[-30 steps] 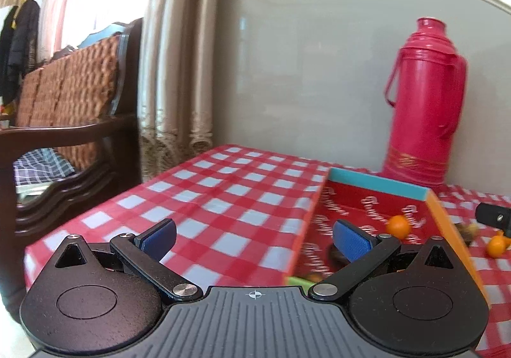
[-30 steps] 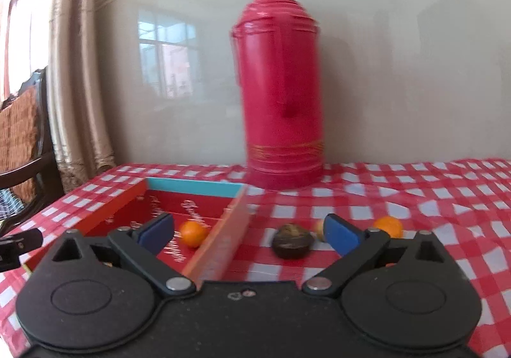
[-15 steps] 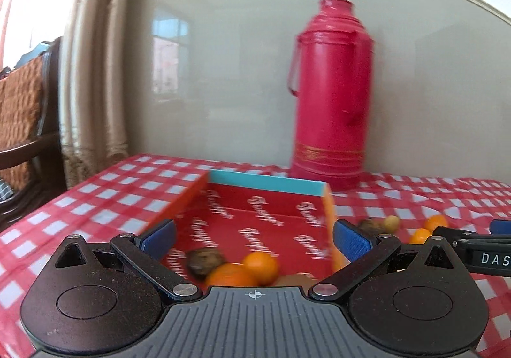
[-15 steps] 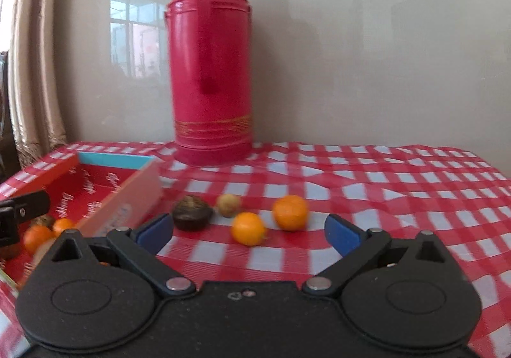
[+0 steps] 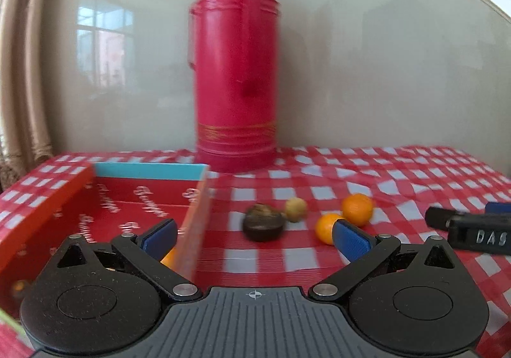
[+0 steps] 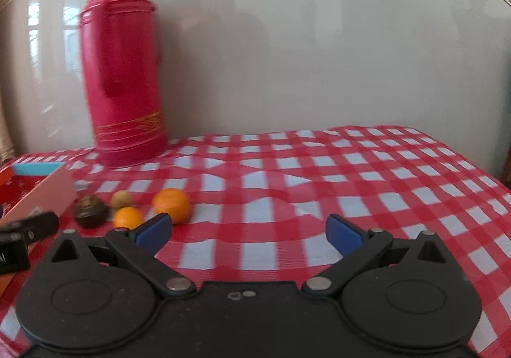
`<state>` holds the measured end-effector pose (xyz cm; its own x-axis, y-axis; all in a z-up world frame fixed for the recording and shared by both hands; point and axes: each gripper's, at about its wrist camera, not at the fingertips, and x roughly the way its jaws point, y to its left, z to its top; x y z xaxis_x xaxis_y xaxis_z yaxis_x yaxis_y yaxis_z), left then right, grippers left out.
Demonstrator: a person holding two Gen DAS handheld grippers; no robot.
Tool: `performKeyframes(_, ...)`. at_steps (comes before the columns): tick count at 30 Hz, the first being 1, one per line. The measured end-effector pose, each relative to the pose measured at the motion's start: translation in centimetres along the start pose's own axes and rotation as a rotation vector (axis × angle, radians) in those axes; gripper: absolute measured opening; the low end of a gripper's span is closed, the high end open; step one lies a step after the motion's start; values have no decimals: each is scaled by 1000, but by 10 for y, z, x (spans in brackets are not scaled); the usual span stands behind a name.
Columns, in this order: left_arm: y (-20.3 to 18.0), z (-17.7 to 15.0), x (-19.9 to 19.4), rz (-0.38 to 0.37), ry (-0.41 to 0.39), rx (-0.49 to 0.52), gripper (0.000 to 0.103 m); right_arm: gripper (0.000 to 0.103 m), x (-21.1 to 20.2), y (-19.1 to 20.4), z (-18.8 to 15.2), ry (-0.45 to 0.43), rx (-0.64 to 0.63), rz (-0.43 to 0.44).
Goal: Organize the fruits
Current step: 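Reach the left gripper to another small orange and grasp it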
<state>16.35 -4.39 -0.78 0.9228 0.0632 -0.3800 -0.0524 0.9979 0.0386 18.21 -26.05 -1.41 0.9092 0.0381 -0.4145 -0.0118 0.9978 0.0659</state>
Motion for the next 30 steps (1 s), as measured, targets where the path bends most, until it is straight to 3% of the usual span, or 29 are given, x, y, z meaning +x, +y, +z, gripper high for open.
performKeyframes(7,-41,4,21,-55,15,63,102,97,6,-24,5,-8,55,-28)
performKeyframes(11,-57,7,40,-84,64,64,82,97,13,-31,7,4,57,-40)
performKeyframes(15,-62,10,55,-89,108,56,80,97,20,-43,7,26,72,-56)
performKeyframes(20,-64,10,68,-106,169,55,62,97,24,-56,7,41,111,-65)
performKeyframes(27,-68,9,79,-101,222,59,59,97,25,-54,6,51,115,-52)
performKeyframes(29,-64,9,80,-113,226,41,39,97,25,-54,6,53,114,-50)
performKeyframes(30,-63,9,79,-118,223,35,36,97,24,-54,6,52,114,-49)
